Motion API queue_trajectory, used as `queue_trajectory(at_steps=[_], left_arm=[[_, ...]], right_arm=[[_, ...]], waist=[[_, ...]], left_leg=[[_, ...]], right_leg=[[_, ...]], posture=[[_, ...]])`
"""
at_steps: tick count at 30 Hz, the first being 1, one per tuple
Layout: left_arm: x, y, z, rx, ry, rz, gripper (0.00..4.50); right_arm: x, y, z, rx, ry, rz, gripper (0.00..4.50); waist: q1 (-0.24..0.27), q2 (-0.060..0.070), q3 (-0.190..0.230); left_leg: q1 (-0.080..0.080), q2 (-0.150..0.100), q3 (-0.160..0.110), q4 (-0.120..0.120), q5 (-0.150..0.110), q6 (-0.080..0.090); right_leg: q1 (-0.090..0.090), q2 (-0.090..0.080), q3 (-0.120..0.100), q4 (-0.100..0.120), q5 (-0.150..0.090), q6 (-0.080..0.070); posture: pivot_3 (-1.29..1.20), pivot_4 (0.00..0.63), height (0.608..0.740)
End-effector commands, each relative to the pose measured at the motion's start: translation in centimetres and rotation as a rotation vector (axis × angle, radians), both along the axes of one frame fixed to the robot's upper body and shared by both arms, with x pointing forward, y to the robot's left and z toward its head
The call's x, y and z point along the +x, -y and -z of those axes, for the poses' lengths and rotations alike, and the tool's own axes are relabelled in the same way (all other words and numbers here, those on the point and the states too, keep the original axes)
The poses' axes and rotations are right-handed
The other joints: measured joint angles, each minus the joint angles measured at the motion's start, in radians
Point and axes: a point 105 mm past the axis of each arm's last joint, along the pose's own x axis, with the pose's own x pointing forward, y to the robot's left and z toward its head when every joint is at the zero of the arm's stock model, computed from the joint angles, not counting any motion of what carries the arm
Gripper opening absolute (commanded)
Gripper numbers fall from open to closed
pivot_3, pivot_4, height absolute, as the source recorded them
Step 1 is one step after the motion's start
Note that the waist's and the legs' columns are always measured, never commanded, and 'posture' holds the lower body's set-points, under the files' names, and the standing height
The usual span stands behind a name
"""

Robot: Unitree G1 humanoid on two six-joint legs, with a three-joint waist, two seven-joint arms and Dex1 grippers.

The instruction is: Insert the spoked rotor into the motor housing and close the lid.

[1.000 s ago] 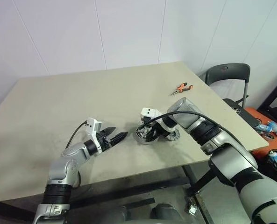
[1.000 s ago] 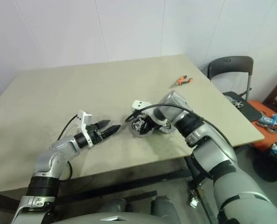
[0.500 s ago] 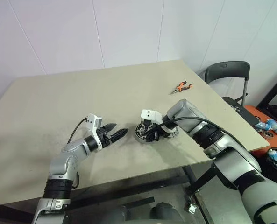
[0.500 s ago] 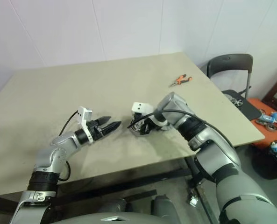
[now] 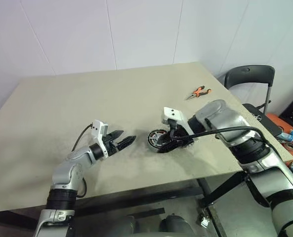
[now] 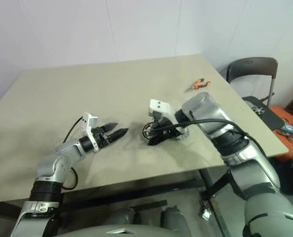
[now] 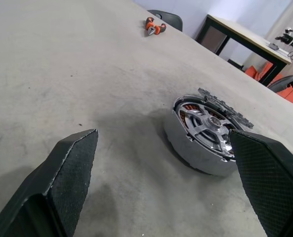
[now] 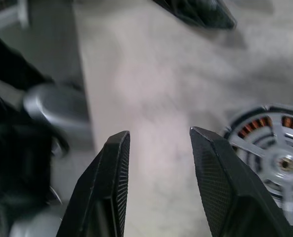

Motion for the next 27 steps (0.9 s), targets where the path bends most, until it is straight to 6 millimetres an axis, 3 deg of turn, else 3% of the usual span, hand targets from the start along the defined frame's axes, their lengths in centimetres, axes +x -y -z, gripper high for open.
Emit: queue_trajectory(at_steps=[1, 7, 11, 15, 18, 27], left_arm=[[0.2, -0.4, -1.1, -0.001, 0.039, 0.007, 4.50], [0.5, -0.1, -1.3, 0.012, 0.031, 0.044, 4.50], [1.0, 0.4, -1.4, 0.027, 0.029, 0.083, 4.50], [1.5, 1.1, -1.7, 0.041, 0.035, 0.128, 4.50], [1.7, 1.5, -1.8, 0.042, 0.036, 0.150, 4.50], [2.0, 1.4, -2.2, 0.050, 0.044, 0.169, 4.50]], right_arm=[[0.6, 2.1, -3.0, 0.184, -0.034, 0.260, 2.01], [0.3, 7.9, 1.1, 0.304, -0.075, 0.849, 2.01], [-1.4, 10.1, 4.0, 0.340, -0.139, 1.099, 2.01], [-1.8, 12.9, 5.3, 0.402, -0.145, 1.347, 2.01], [-2.3, 13.0, 6.4, 0.407, -0.207, 1.391, 2.01], [-2.6, 10.7, 8.7, 0.445, -0.338, 1.425, 2.01]], waist=[[0.005, 0.000, 0.000], [0.034, -0.002, -0.002], [0.031, -0.001, -0.001], [0.027, 0.001, -0.001], [0.026, 0.001, -0.001], [0.026, 0.001, -0.001]], left_leg=[[0.000, 0.000, 0.000, 0.000, 0.000, 0.000], [-0.001, 0.000, 0.001, -0.001, 0.000, 0.000], [-0.002, 0.000, 0.003, 0.000, 0.000, 0.000], [0.000, 0.000, 0.004, 0.000, 0.000, 0.000], [0.000, 0.000, 0.004, 0.000, 0.000, 0.000], [0.000, 0.000, 0.004, -0.001, 0.000, 0.000]], right_leg=[[0.000, 0.000, 0.000, 0.000, 0.000, 0.000], [-0.001, 0.000, 0.001, 0.000, 0.000, 0.000], [-0.003, 0.000, 0.003, 0.002, 0.000, -0.001], [-0.002, 0.000, 0.003, 0.002, 0.000, -0.001], [-0.002, 0.000, 0.004, 0.003, 0.000, -0.001], [-0.003, 0.000, 0.004, 0.003, 0.000, -0.001]], posture=[[0.00, 0.000, 0.740], [0.00, 0.000, 0.740], [0.00, 0.000, 0.740], [0.00, 0.000, 0.740], [0.00, 0.000, 0.740], [0.00, 0.000, 0.740]])
